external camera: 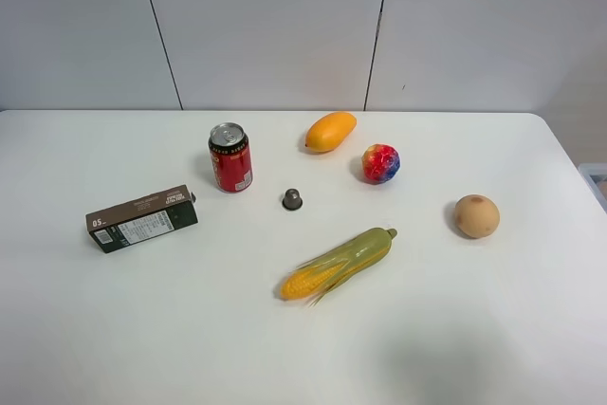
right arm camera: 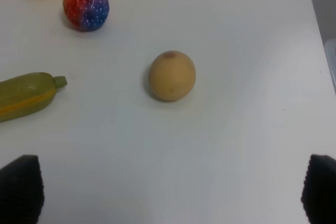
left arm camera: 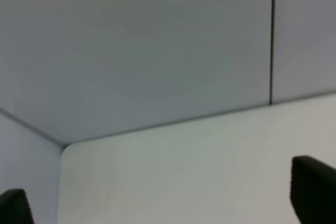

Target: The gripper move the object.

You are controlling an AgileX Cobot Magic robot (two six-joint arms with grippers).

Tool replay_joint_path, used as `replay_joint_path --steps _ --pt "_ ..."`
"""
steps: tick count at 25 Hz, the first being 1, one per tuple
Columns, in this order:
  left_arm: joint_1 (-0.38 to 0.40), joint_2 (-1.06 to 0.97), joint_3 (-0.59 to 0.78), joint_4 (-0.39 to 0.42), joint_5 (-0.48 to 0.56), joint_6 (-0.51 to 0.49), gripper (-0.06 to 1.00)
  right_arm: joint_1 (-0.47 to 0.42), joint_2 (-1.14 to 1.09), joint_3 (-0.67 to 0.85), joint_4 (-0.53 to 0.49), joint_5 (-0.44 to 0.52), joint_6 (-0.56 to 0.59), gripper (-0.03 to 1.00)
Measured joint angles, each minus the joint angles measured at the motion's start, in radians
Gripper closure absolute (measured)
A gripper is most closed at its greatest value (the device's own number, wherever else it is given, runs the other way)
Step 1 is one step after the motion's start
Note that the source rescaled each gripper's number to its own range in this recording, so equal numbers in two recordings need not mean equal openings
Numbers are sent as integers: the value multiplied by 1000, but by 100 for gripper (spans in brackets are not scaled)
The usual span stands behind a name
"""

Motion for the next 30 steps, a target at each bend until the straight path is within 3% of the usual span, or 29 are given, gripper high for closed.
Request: replay_joint_path --steps 6,13,17,23,30 --pt "49 -270 327 -64 -57 107 -3 0 0 0 0 0 0 -3" --pt "50 -660 677 -188 -101 97 -3 0 0 0 0 0 0 -3" --pt "50 -895 771 -232 -12 49 -3 0 0 0 0 0 0 -3" --pt "50 -1175 835 -232 185 -5 -3 0 0 0 0 0 0 -3" --pt "50 -1350 952 -232 211 -45 -3 0 0 0 0 0 0 -3"
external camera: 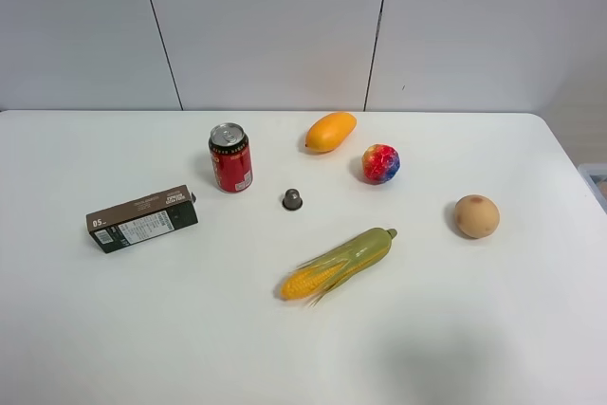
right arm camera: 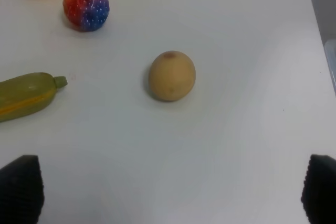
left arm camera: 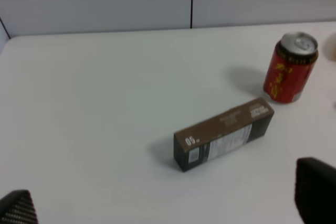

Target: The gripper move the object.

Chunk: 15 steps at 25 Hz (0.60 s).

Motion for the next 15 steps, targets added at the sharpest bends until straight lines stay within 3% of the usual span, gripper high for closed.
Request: replay_joint_path --steps 15 --pt "0 -151 178 0 0 11 -3 0 0 0 0 0 0 -3"
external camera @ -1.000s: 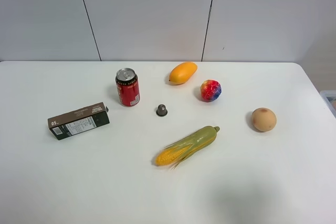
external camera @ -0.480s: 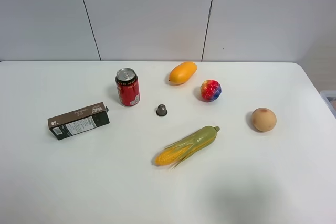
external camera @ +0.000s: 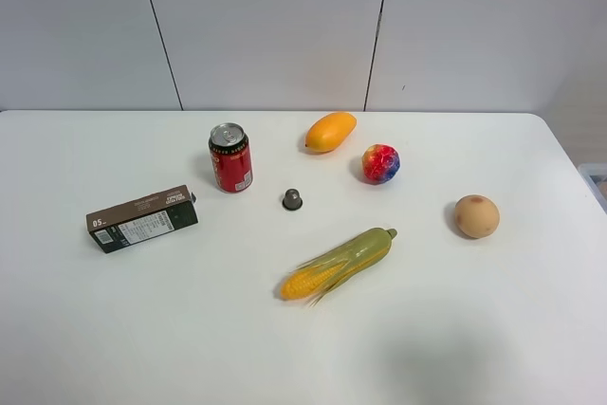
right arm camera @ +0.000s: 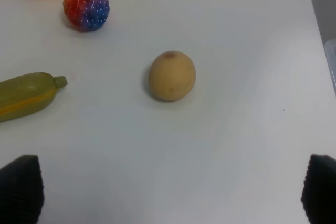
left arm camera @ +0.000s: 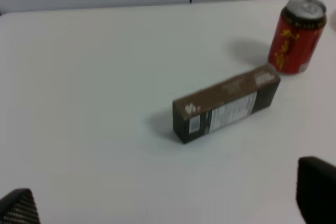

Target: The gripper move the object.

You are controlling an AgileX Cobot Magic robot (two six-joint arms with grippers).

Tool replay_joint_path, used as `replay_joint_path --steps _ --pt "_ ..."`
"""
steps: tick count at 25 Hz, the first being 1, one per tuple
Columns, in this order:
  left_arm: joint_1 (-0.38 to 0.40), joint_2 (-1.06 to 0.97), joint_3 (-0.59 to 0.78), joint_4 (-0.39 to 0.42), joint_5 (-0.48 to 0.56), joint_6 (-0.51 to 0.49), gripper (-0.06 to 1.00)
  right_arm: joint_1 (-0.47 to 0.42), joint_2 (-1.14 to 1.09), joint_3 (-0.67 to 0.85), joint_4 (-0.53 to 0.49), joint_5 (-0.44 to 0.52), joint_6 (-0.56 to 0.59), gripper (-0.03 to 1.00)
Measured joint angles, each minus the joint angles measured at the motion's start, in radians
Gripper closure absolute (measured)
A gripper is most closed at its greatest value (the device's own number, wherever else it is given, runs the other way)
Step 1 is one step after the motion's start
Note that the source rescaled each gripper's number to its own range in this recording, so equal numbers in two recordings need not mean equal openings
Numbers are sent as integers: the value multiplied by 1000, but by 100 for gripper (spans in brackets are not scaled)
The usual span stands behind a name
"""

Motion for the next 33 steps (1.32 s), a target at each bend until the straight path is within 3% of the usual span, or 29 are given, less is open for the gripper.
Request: replay_joint_path --steps 33 --pt "0 0 18 0 0 7 -3 0 0 0 0 0 0 -3"
